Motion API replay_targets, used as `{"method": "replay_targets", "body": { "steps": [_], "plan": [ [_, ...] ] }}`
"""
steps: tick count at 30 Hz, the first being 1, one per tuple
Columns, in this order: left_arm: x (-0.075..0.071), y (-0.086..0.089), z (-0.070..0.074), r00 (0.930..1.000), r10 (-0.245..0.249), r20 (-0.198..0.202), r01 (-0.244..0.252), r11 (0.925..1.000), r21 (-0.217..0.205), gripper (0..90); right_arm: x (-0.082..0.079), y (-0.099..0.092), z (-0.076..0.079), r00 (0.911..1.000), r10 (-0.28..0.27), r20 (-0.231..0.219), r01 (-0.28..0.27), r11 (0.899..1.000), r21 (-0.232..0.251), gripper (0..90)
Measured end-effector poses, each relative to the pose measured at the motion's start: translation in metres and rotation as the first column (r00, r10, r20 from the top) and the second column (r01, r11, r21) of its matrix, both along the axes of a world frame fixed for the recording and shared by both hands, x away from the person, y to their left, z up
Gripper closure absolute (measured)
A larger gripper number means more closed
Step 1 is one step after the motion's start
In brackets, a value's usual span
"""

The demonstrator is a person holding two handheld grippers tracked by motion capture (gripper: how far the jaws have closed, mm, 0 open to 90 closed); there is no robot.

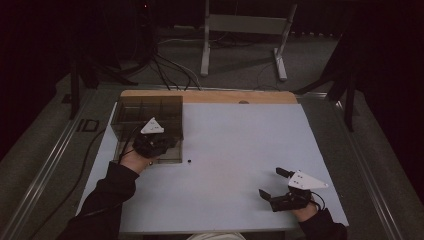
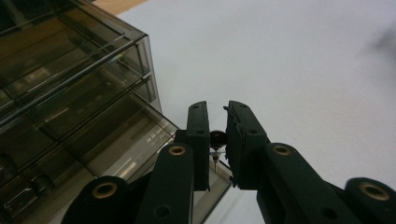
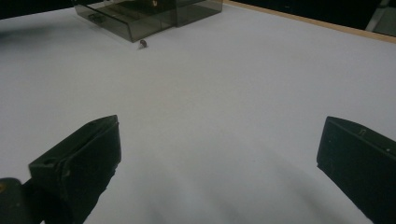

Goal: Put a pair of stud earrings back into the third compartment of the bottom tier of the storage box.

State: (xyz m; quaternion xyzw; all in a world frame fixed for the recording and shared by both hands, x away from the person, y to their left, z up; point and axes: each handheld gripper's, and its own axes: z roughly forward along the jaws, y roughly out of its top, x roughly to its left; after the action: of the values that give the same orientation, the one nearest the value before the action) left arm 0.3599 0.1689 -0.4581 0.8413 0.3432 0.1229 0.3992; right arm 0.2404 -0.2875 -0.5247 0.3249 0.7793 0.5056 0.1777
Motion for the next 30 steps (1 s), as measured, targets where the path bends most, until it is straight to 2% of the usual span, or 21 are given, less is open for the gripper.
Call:
{"method": "replay_targets", "body": {
  "steps": [7,12,18,20,22,25,30],
  "plan": [
    [0.005,0.005,-0.009,0.9987,0.042,-0.03,-0.043,0.999,-0.013,81.5,0.0,0.0,0.0,1.0,0.001,0.0,-0.001,1.0,-0.003,0.1],
    [0.007,0.007,-0.015,0.9975,0.059,-0.038,-0.06,0.9978,-0.026,81.4,0.0,0.0,-0.001,1.0,0.001,-0.002,-0.001,1.0,-0.001,0.1],
    [0.011,0.004,-0.022,0.9953,0.066,-0.071,-0.069,0.9965,-0.046,81.4,0.0,0.0,-0.001,1.0,0.0,-0.004,0.0,1.0,-0.002,0.1],
    [0.011,0.004,-0.024,0.9948,0.067,-0.077,-0.071,0.9965,-0.044,81.4,0.0,0.0,-0.001,1.0,0.0,-0.006,0.0,1.0,-0.002,0.1],
    [0.012,0.001,-0.031,0.9928,0.065,-0.1,-0.069,0.997,-0.035,81.4,0.0,0.0,-0.001,1.0,0.001,-0.003,-0.001,1.0,0.001,0.1],
    [0.011,0.0,-0.034,0.992,0.07,-0.104,-0.073,0.997,-0.025,81.3,0.0,0.0,-0.001,1.0,0.002,-0.005,-0.002,1.0,-0.003,0.1],
    [0.013,0.001,-0.043,0.9861,0.086,-0.142,-0.089,0.9958,-0.017,81.2,0.0,0.0,-0.001,1.0,0.004,-0.001,-0.004,1.0,-0.006,0.1]
  ]
}}
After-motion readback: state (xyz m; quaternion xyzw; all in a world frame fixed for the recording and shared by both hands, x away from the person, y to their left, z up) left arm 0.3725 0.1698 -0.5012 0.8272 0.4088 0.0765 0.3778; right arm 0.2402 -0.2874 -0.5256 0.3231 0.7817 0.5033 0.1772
